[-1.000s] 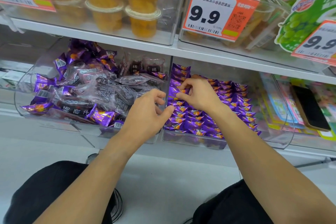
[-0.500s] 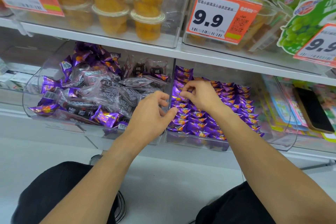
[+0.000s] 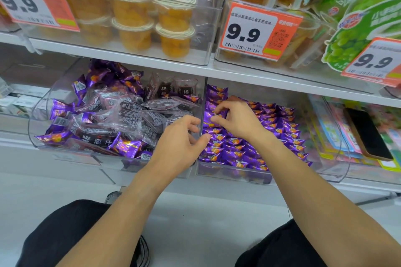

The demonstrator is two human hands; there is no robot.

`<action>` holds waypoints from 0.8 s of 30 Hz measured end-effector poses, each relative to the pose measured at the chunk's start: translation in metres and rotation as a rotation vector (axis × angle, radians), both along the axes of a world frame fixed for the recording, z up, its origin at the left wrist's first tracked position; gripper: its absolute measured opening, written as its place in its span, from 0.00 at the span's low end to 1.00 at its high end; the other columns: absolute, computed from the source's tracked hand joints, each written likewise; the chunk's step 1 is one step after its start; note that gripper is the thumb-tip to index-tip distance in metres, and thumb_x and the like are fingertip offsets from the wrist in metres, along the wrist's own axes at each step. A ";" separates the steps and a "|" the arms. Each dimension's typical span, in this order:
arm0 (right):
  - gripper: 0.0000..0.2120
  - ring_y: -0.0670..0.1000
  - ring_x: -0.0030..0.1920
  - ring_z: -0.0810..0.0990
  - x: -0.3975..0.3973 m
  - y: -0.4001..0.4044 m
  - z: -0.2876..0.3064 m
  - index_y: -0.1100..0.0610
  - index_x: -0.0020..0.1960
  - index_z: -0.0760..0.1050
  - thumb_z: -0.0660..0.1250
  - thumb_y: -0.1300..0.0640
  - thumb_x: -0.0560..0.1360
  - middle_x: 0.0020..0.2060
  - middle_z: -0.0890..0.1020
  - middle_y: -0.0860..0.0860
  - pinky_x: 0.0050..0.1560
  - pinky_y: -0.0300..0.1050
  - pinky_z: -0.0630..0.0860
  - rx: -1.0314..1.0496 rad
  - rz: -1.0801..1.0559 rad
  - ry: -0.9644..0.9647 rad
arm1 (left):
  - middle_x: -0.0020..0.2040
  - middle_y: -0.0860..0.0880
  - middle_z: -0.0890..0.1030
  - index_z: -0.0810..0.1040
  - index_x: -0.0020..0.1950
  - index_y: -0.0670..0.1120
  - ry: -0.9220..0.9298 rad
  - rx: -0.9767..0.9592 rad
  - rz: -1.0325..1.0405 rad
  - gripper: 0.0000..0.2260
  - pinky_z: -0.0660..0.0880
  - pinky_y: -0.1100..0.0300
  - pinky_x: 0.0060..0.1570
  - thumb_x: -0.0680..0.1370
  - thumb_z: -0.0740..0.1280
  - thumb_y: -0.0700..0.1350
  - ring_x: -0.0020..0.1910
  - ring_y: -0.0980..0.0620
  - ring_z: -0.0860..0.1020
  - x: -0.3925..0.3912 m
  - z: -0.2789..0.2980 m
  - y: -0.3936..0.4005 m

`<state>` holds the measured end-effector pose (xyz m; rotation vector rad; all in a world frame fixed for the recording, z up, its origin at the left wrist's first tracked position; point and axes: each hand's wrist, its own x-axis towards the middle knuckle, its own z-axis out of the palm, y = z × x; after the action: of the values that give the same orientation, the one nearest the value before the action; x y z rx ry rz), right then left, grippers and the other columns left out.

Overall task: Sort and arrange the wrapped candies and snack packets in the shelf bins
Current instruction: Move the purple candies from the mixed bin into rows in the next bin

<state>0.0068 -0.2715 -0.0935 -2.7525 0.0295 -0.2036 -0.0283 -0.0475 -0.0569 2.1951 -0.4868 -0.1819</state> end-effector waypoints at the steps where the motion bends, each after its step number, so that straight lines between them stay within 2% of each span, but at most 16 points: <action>1: 0.15 0.48 0.40 0.78 -0.001 0.001 0.002 0.50 0.53 0.82 0.72 0.41 0.73 0.46 0.80 0.49 0.41 0.44 0.75 0.002 -0.004 -0.001 | 0.53 0.54 0.77 0.74 0.66 0.49 -0.001 0.001 -0.001 0.20 0.77 0.59 0.45 0.77 0.69 0.54 0.40 0.59 0.79 0.000 0.000 0.000; 6: 0.11 0.45 0.33 0.77 -0.017 0.009 0.023 0.51 0.53 0.82 0.72 0.47 0.75 0.40 0.80 0.46 0.40 0.46 0.77 0.092 -0.075 -0.085 | 0.51 0.55 0.79 0.75 0.64 0.49 0.006 -0.022 0.005 0.18 0.78 0.59 0.46 0.77 0.69 0.54 0.39 0.59 0.78 0.000 0.002 0.003; 9: 0.02 0.45 0.35 0.78 -0.038 0.034 0.040 0.51 0.46 0.82 0.72 0.54 0.75 0.40 0.80 0.44 0.41 0.40 0.76 0.261 -0.084 -0.243 | 0.42 0.57 0.80 0.79 0.58 0.49 -0.041 -0.076 0.071 0.12 0.77 0.61 0.43 0.77 0.70 0.52 0.36 0.60 0.78 0.004 0.009 0.012; 11: 0.01 0.46 0.37 0.78 -0.053 0.065 0.053 0.52 0.45 0.81 0.73 0.57 0.75 0.40 0.81 0.44 0.41 0.34 0.72 0.354 0.009 -0.307 | 0.37 0.58 0.80 0.80 0.53 0.51 -0.113 -0.058 0.118 0.07 0.77 0.61 0.41 0.77 0.69 0.50 0.34 0.61 0.78 0.009 0.018 0.025; 15: 0.02 0.46 0.37 0.77 -0.051 0.122 0.068 0.55 0.47 0.81 0.73 0.60 0.74 0.38 0.80 0.48 0.41 0.30 0.70 0.342 0.308 -0.258 | 0.37 0.57 0.80 0.81 0.48 0.52 -0.236 0.026 0.218 0.02 0.76 0.63 0.40 0.77 0.69 0.47 0.35 0.62 0.76 0.038 0.028 0.079; 17: 0.05 0.47 0.38 0.78 -0.029 0.145 0.068 0.55 0.50 0.81 0.73 0.60 0.74 0.40 0.81 0.49 0.42 0.30 0.71 0.324 0.358 -0.133 | 0.42 0.53 0.81 0.82 0.50 0.48 -0.277 0.059 0.288 0.05 0.77 0.56 0.46 0.76 0.71 0.46 0.39 0.56 0.78 0.061 0.024 0.109; 20: 0.11 0.49 0.43 0.79 0.019 0.174 0.062 0.56 0.57 0.79 0.72 0.56 0.75 0.47 0.81 0.51 0.49 0.40 0.77 0.319 0.308 0.019 | 0.58 0.41 0.77 0.78 0.61 0.41 -0.319 0.258 0.342 0.17 0.72 0.48 0.59 0.74 0.72 0.46 0.57 0.41 0.74 0.103 0.007 0.140; 22: 0.19 0.52 0.51 0.79 0.054 0.191 0.057 0.56 0.65 0.75 0.71 0.53 0.76 0.54 0.81 0.53 0.55 0.47 0.76 0.198 0.262 0.018 | 0.62 0.37 0.72 0.73 0.65 0.39 -0.325 0.343 0.365 0.23 0.68 0.45 0.61 0.73 0.73 0.45 0.61 0.35 0.70 0.128 -0.003 0.154; 24: 0.25 0.56 0.56 0.78 0.082 0.203 0.052 0.56 0.71 0.69 0.68 0.52 0.77 0.57 0.80 0.54 0.54 0.47 0.74 0.097 0.235 0.051 | 0.60 0.36 0.73 0.71 0.66 0.37 -0.301 0.370 0.352 0.25 0.69 0.44 0.58 0.73 0.72 0.45 0.59 0.34 0.71 0.147 -0.007 0.160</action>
<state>0.0891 -0.0688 -0.0411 -2.6355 -0.2623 -0.0658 0.1191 0.1128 -0.0639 2.6465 -0.2316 0.2737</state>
